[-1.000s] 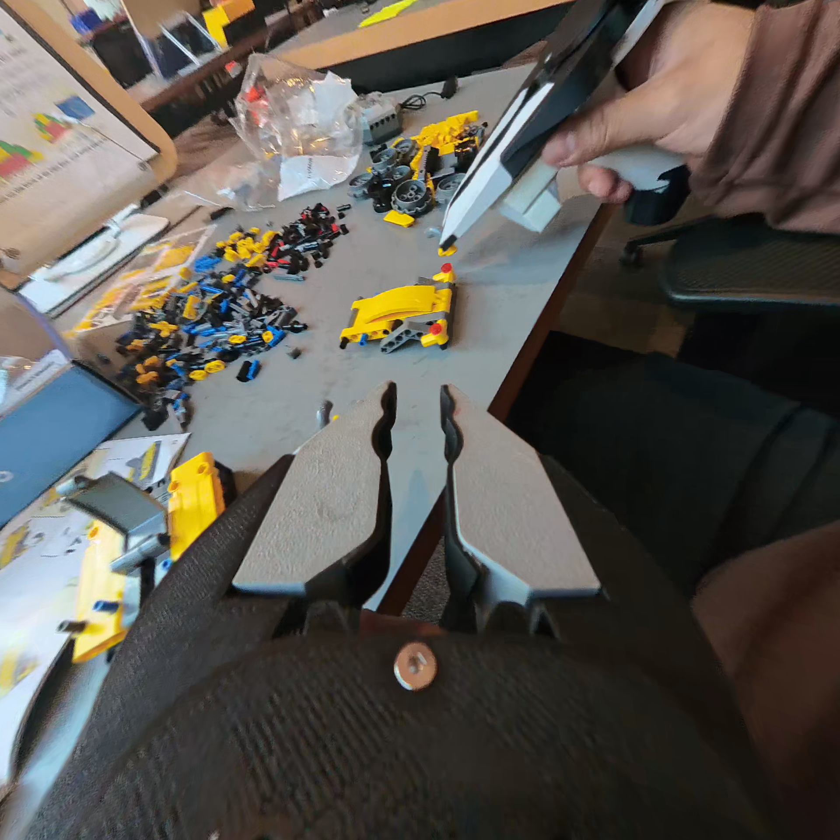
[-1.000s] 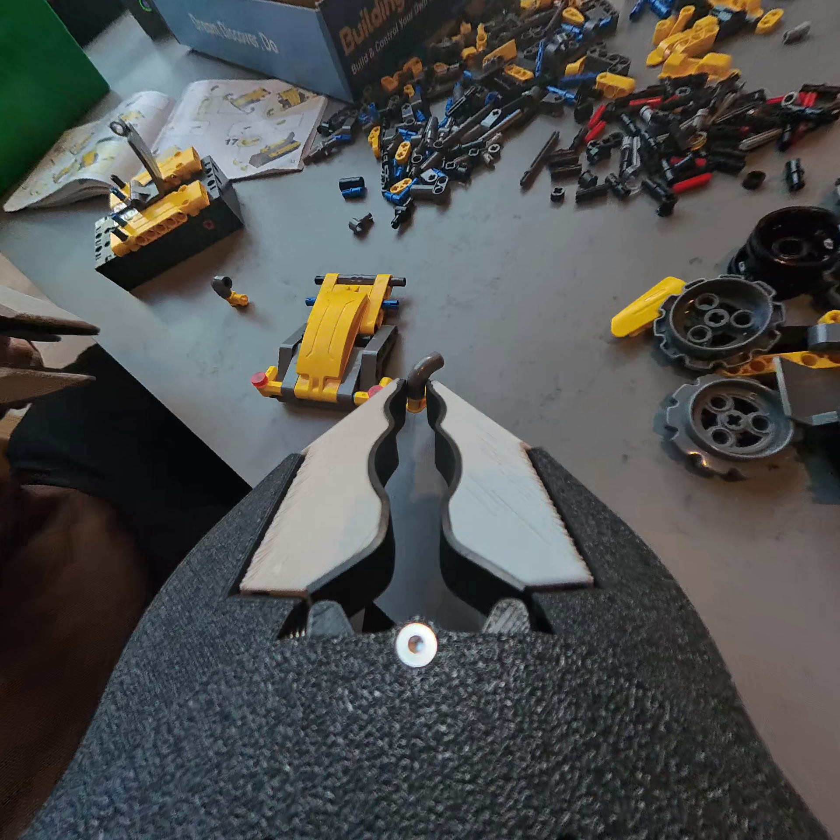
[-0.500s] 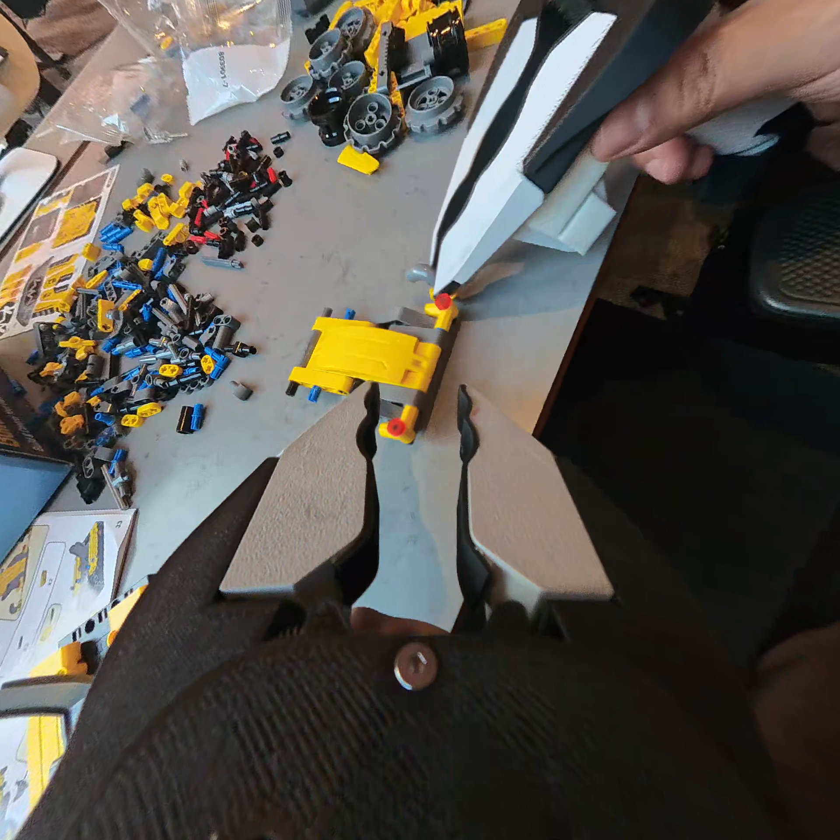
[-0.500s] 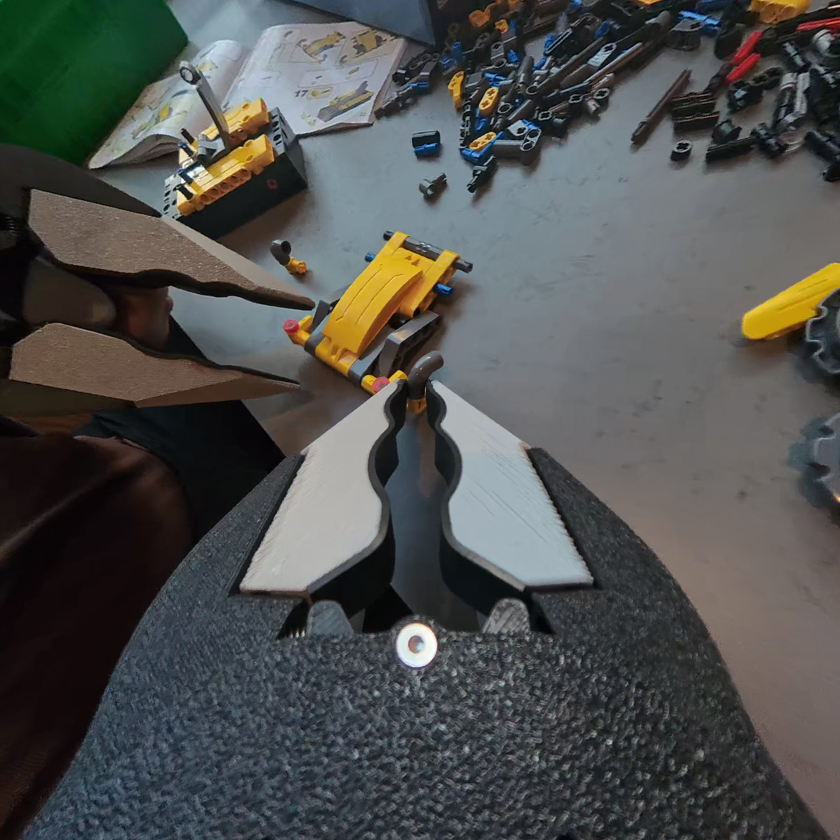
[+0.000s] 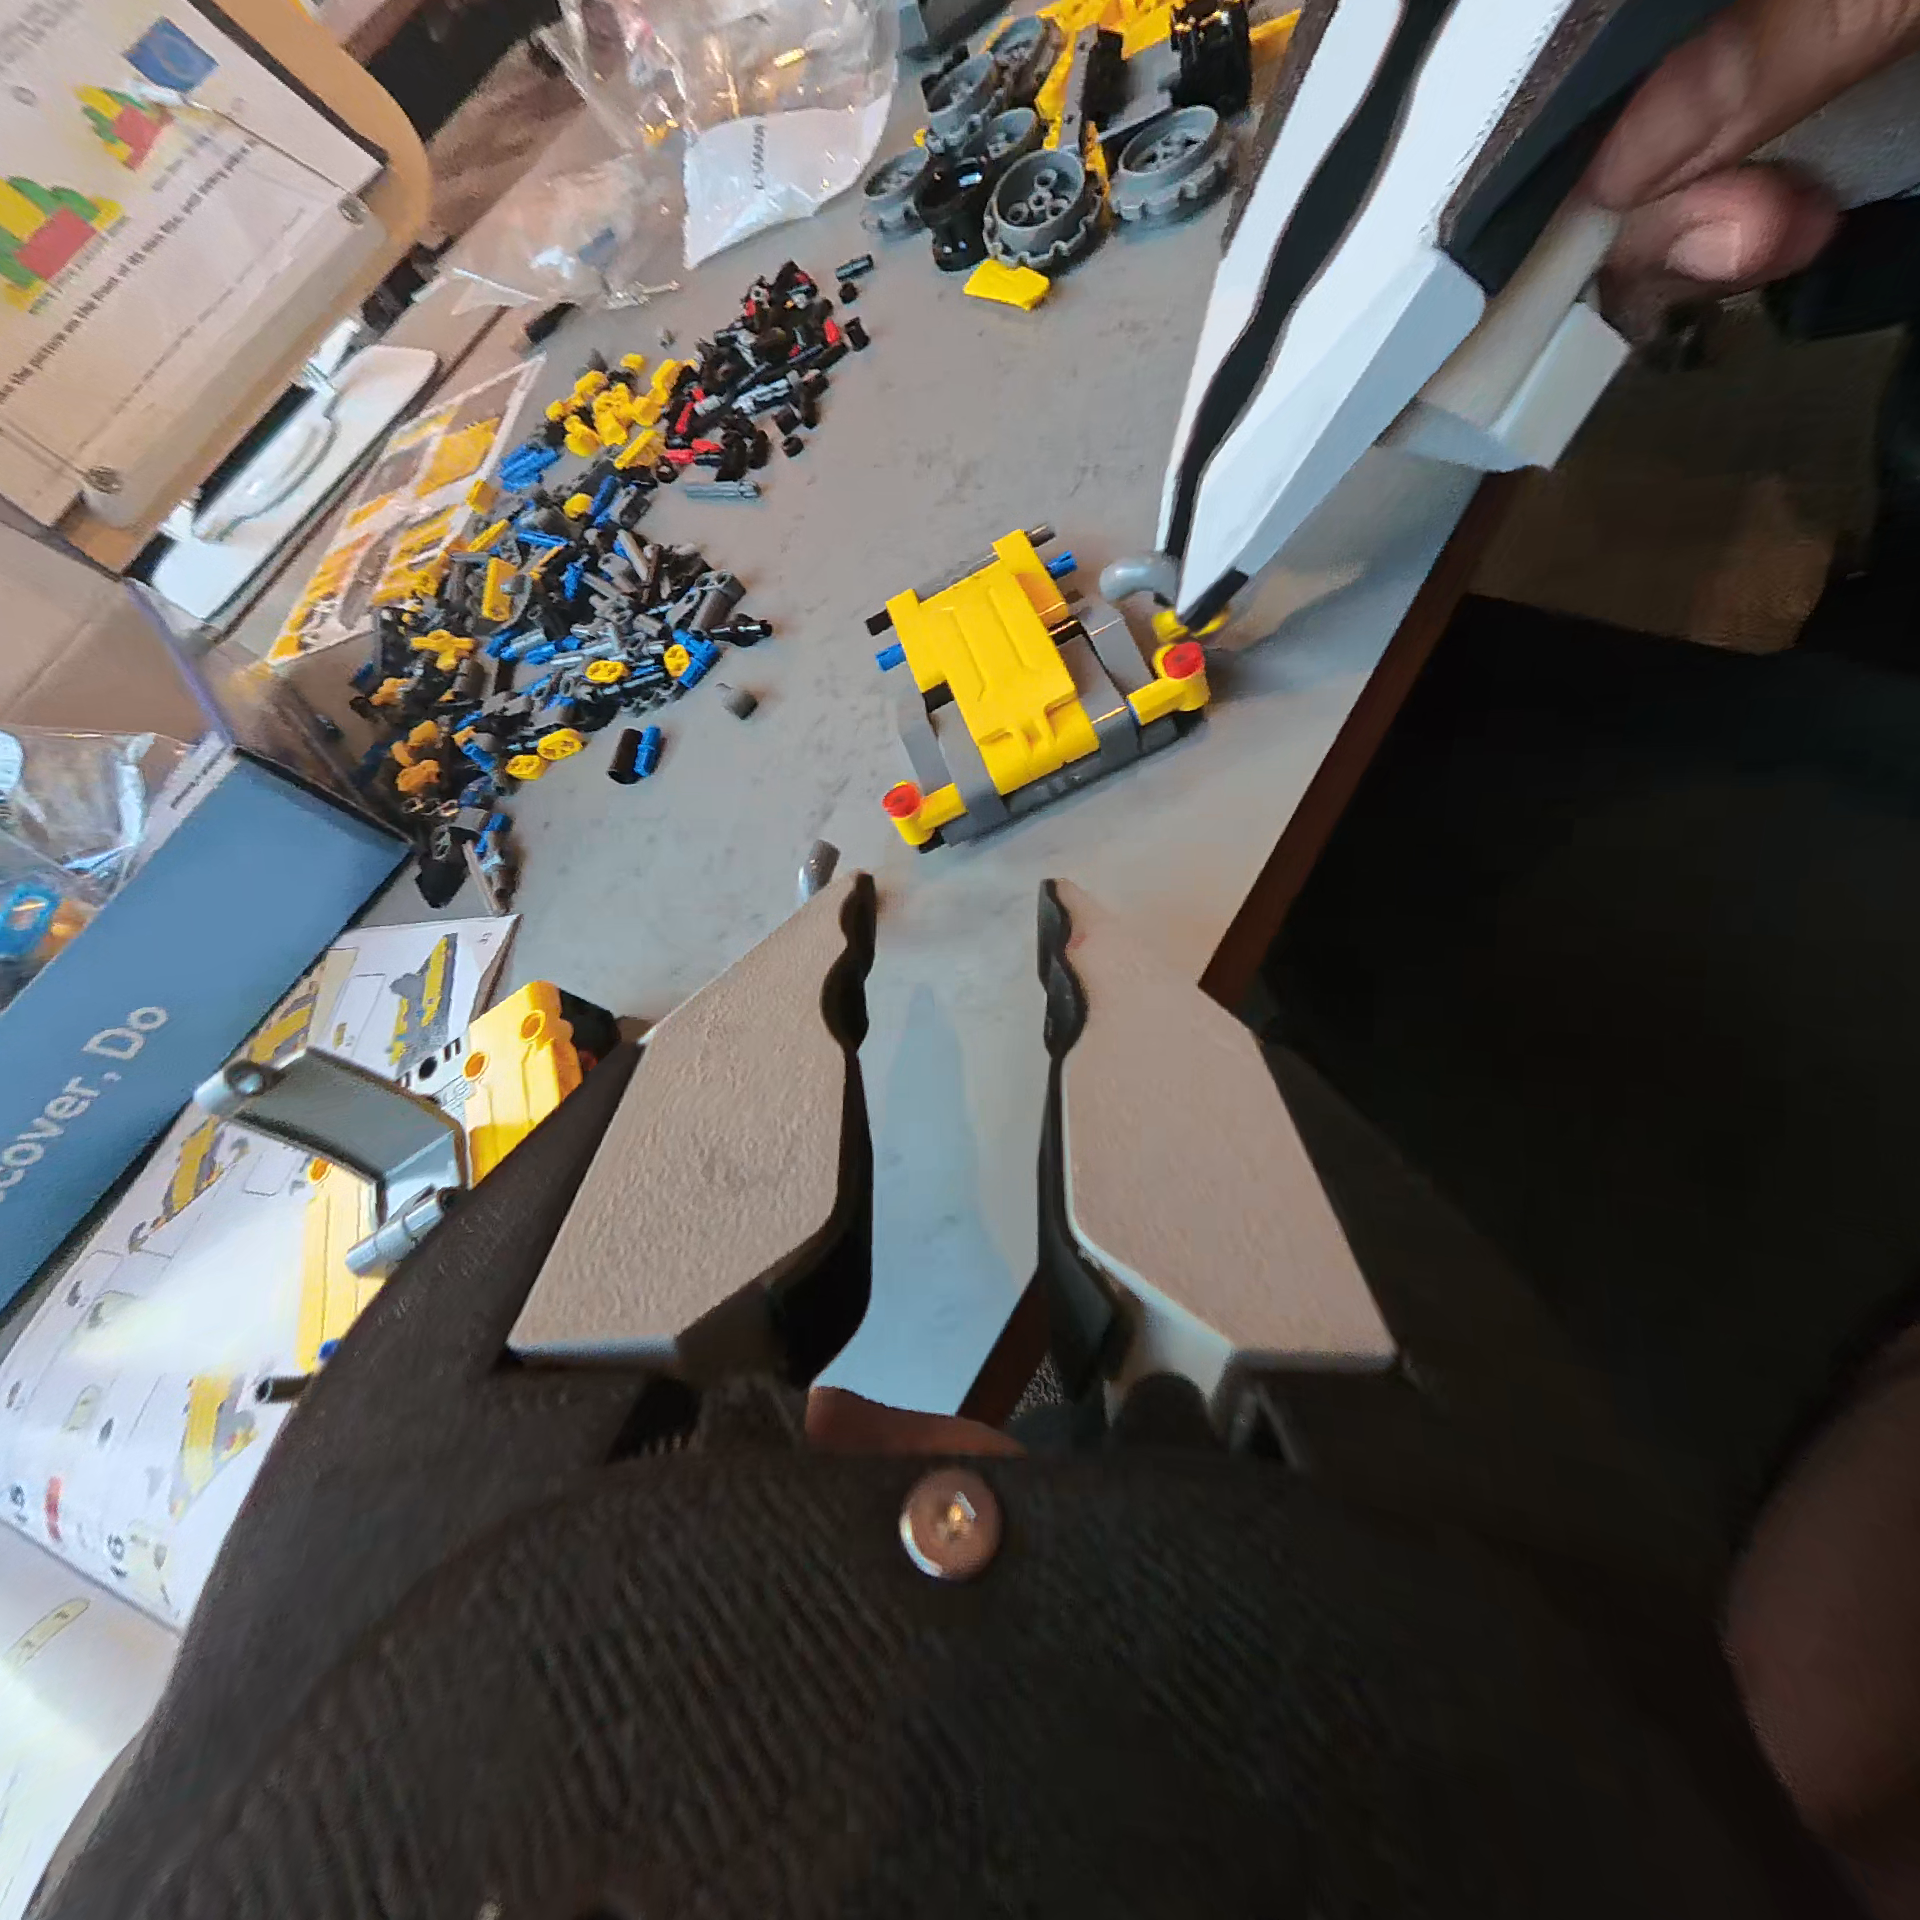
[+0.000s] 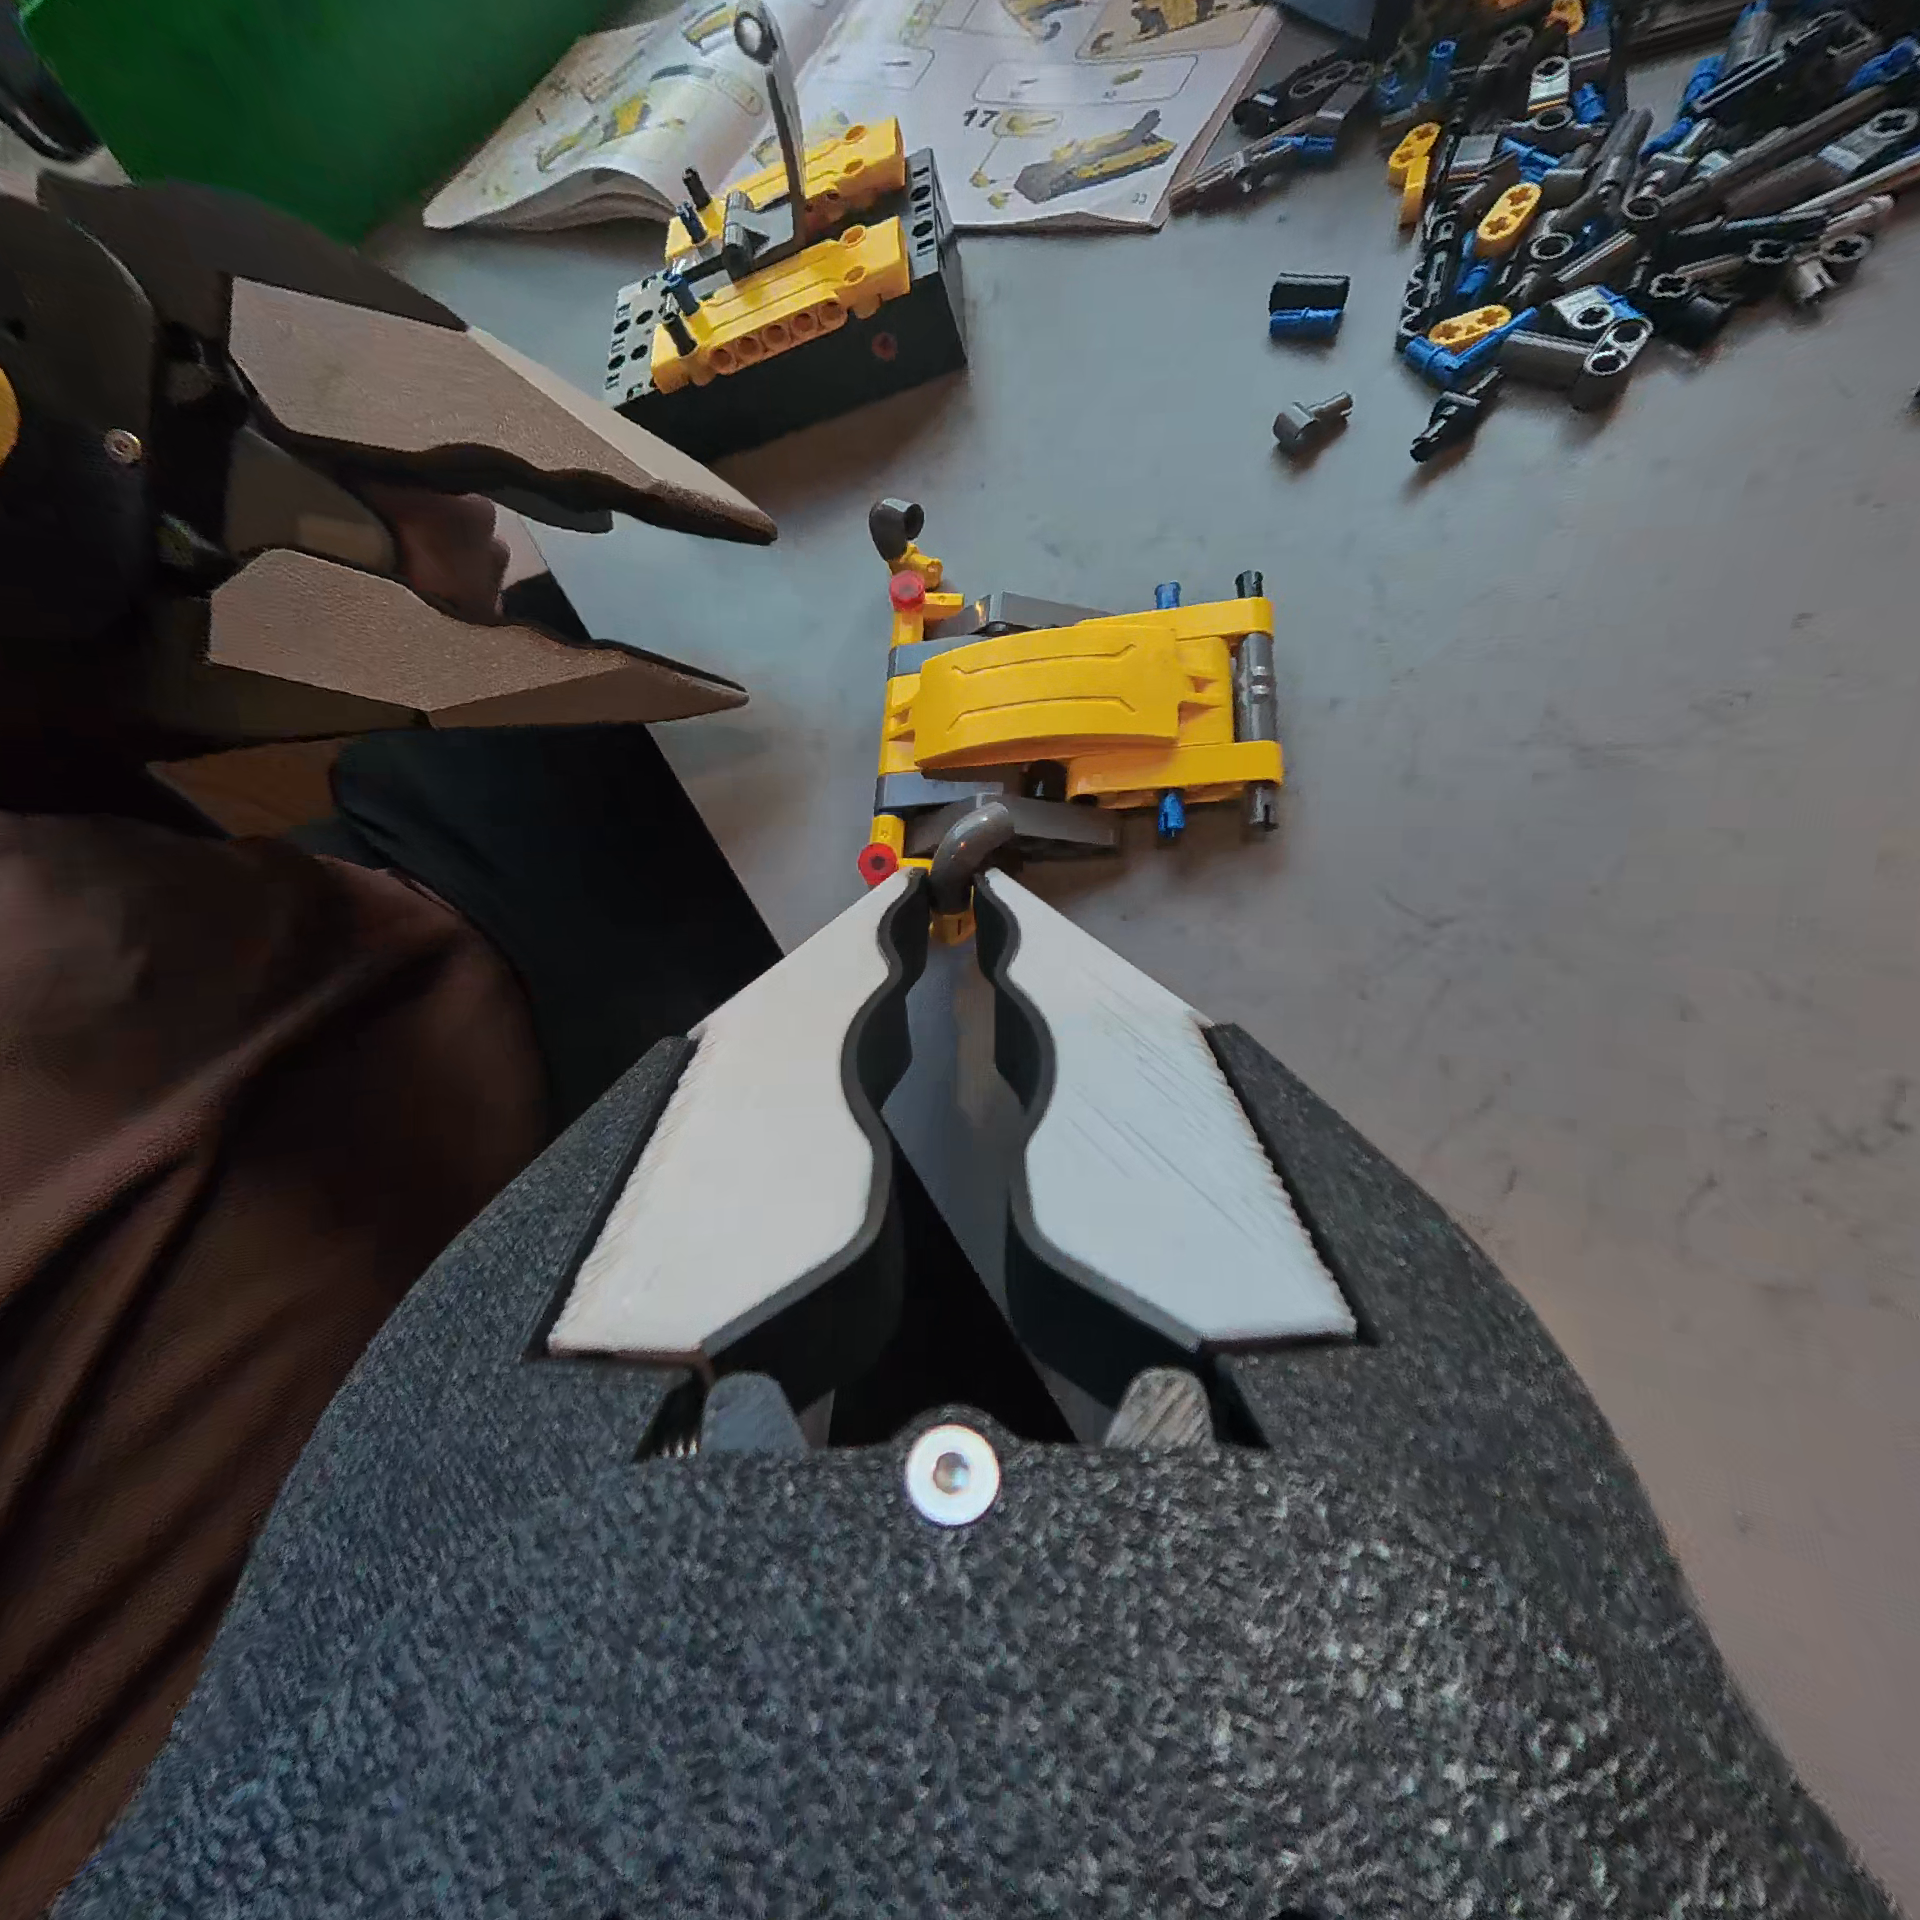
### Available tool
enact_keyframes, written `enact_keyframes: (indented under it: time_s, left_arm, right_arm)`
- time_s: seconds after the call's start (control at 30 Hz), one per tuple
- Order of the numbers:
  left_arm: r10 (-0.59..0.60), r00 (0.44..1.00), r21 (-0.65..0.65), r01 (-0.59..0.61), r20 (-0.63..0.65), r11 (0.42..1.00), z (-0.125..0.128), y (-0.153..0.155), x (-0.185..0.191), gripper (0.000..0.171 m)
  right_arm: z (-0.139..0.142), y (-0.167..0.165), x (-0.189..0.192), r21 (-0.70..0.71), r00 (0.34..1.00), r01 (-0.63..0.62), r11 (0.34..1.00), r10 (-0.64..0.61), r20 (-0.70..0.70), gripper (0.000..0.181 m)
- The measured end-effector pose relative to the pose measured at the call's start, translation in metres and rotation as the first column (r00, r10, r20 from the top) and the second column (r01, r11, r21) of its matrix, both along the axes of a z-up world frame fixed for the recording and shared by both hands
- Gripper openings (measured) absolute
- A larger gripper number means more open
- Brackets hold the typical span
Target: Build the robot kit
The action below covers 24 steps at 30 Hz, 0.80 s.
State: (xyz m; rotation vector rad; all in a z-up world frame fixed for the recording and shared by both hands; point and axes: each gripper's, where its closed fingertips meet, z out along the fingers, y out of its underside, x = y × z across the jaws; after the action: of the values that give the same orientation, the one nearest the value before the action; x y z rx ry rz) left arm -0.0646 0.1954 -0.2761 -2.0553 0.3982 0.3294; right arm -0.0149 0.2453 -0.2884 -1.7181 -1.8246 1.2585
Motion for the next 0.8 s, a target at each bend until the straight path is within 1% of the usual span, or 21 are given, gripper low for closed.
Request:
enact_keyframes:
  time_s: [0.07, 0.2, 0.33, 0.37, 0.43, 0.47, 0.53, 0.63, 0.8]
  left_arm:
    - [0.015, 1.000, 0.006, -0.015, 0.003, 1.000, -0.003, 0.000, -0.004, 0.028]
    - [-0.007, 0.994, 0.004, 0.007, 0.109, 1.000, -0.007, -0.001, 0.001, 0.030]
    - [0.007, 0.987, -0.010, -0.006, 0.161, 1.000, -0.019, -0.003, -0.008, 0.030]
    - [-0.010, 0.983, 0.009, 0.008, 0.184, 1.000, -0.017, -0.004, -0.006, 0.028]
    - [-0.075, 0.981, 0.100, 0.058, 0.176, 0.993, -0.004, -0.006, -0.002, 0.022]
    - [-0.102, 0.979, 0.118, 0.082, 0.174, 0.990, -0.001, -0.007, 0.000, 0.022]
    - [-0.155, 0.968, 0.091, 0.139, 0.197, 0.986, -0.006, -0.011, 0.008, 0.028]
    - [-0.177, 0.966, 0.107, 0.159, 0.188, 0.982, -0.009, -0.014, 0.010, 0.026]
    - [-0.170, 0.978, 0.148, 0.152, 0.122, 0.977, -0.010, -0.013, 0.010, 0.022]
  right_arm:
    - [0.002, 0.003, -0.001, -0.034, 1.000, 0.013, 0.999, -0.013, -0.012, 0.008]
    - [0.004, 0.008, -0.002, -0.080, 0.999, 0.039, 0.996, -0.042, -0.030, 0.008]
    - [0.000, 0.012, -0.004, -0.119, 0.998, 0.053, 0.991, -0.057, -0.029, 0.008]
    - [0.001, 0.012, -0.005, -0.133, 0.998, 0.050, 0.990, -0.056, -0.036, 0.008]
    - [0.002, 0.012, -0.006, -0.148, 0.997, 0.050, 0.988, -0.058, -0.049, 0.008]
    - [0.002, 0.011, -0.007, -0.157, 0.997, 0.045, 0.987, -0.054, -0.053, 0.008]
    - [0.003, 0.009, -0.008, -0.172, 0.997, 0.038, 0.984, -0.049, -0.060, 0.008]
    - [0.004, 0.008, -0.011, -0.204, 0.997, 0.036, 0.978, -0.049, -0.058, 0.008]
    - [0.005, 0.010, -0.011, -0.247, 0.997, 0.039, 0.968, -0.056, -0.062, 0.008]
